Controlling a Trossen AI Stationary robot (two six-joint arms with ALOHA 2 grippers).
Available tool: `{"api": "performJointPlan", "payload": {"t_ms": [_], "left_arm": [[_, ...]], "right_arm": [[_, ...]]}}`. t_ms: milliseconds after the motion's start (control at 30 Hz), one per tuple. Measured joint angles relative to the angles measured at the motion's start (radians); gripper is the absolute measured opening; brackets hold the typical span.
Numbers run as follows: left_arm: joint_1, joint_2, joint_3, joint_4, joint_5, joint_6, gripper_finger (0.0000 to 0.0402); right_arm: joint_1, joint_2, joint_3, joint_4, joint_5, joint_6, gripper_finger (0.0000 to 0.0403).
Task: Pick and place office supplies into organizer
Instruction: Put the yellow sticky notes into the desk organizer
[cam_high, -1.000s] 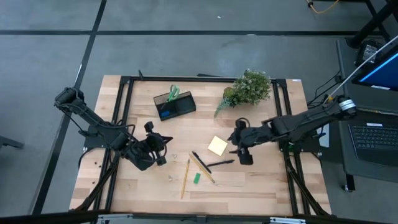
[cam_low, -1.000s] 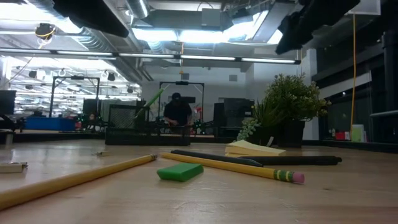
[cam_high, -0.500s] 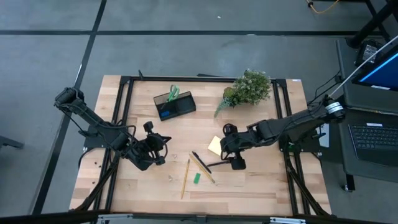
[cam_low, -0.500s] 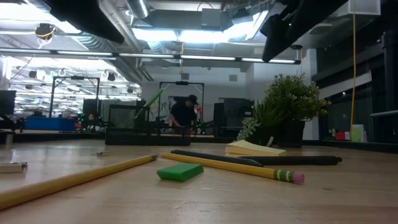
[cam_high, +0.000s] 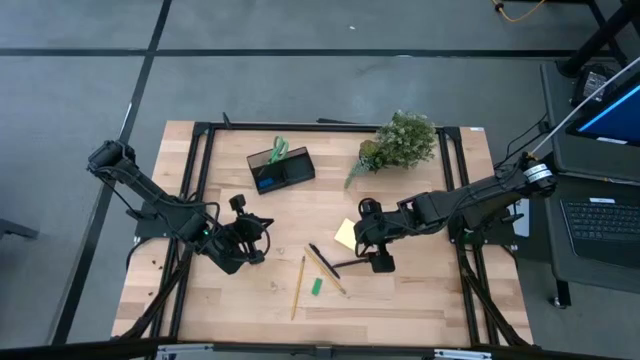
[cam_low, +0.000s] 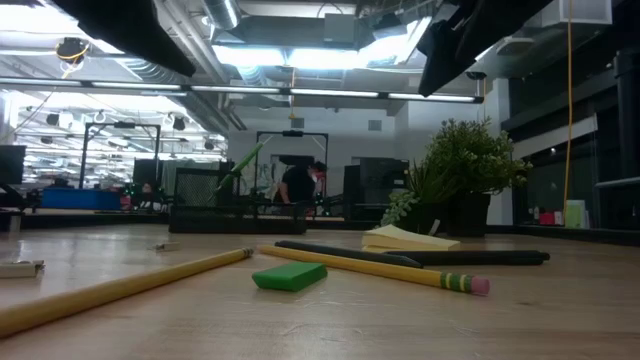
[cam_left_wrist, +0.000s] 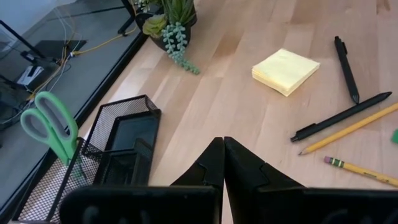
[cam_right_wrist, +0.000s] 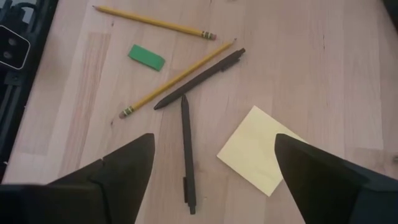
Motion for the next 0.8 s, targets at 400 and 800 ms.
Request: {"api": "performJointPlan", "payload": {"t_ms": [400, 800], "left_arm": [[0.0, 0.0, 0.0, -0.005, 0.015, 0.0, 0.0003], [0.0, 0.0, 0.0, -0.004, 0.015, -0.028, 0.0002]], "right_arm": [[-0.006, 0.0, 0.0, -0.003, -0.025, 0.028, 0.0348], [-0.005, 0.0, 0.0, 0.008, -0.021, 0.016, 0.0349]]}}
